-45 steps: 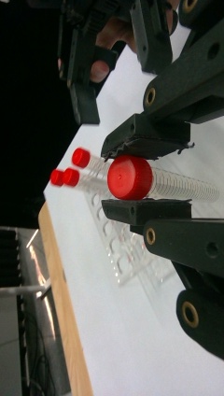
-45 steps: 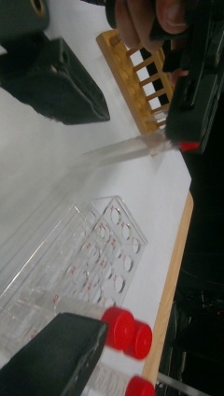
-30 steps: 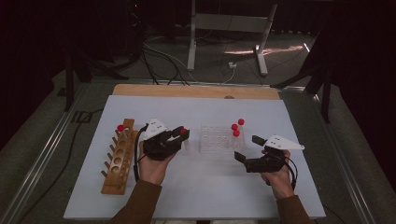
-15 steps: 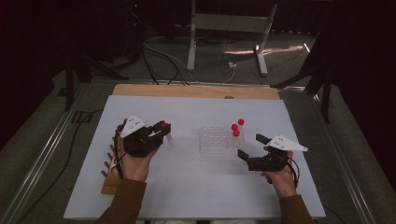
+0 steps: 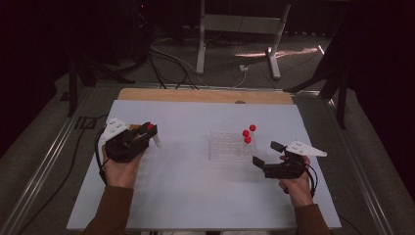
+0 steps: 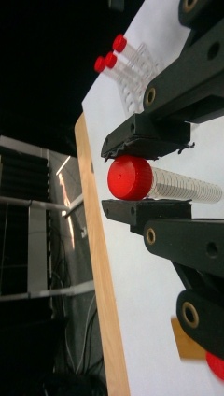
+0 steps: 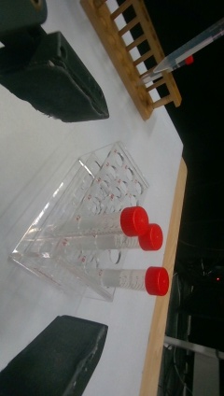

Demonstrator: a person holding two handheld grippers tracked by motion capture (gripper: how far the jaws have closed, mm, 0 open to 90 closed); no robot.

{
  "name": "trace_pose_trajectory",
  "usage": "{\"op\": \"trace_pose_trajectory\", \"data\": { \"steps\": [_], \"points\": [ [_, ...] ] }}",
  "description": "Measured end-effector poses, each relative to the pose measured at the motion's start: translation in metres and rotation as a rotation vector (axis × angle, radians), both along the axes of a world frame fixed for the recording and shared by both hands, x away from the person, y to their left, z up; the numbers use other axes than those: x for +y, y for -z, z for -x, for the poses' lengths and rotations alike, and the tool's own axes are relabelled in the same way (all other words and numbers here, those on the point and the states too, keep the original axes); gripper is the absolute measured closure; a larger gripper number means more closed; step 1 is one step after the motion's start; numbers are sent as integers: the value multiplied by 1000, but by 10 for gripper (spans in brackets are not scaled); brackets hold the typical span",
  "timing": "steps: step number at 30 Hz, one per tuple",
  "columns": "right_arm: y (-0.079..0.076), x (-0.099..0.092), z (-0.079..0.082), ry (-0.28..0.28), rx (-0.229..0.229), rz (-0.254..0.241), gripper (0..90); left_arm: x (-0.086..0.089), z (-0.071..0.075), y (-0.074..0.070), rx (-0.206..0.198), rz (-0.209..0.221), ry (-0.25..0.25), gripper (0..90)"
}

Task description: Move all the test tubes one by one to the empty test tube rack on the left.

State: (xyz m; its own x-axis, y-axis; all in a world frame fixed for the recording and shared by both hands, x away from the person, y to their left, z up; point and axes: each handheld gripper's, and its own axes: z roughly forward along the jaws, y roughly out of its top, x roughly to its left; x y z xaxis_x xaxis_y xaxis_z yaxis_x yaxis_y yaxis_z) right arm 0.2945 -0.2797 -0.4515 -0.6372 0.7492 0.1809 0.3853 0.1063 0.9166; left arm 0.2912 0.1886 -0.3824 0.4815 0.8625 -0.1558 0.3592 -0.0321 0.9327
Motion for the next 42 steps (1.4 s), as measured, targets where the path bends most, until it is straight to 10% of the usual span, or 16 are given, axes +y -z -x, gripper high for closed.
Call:
{"op": "trace_pose_trajectory", "data": {
  "steps": [23,42],
  "points": [
    [1,-1,-1,10,2,5,0,61,11,5,6,-21,-154,705],
    [1,1,0,0,5,8,0,76,17,18,28,-19,-189,705]
  ]
}}
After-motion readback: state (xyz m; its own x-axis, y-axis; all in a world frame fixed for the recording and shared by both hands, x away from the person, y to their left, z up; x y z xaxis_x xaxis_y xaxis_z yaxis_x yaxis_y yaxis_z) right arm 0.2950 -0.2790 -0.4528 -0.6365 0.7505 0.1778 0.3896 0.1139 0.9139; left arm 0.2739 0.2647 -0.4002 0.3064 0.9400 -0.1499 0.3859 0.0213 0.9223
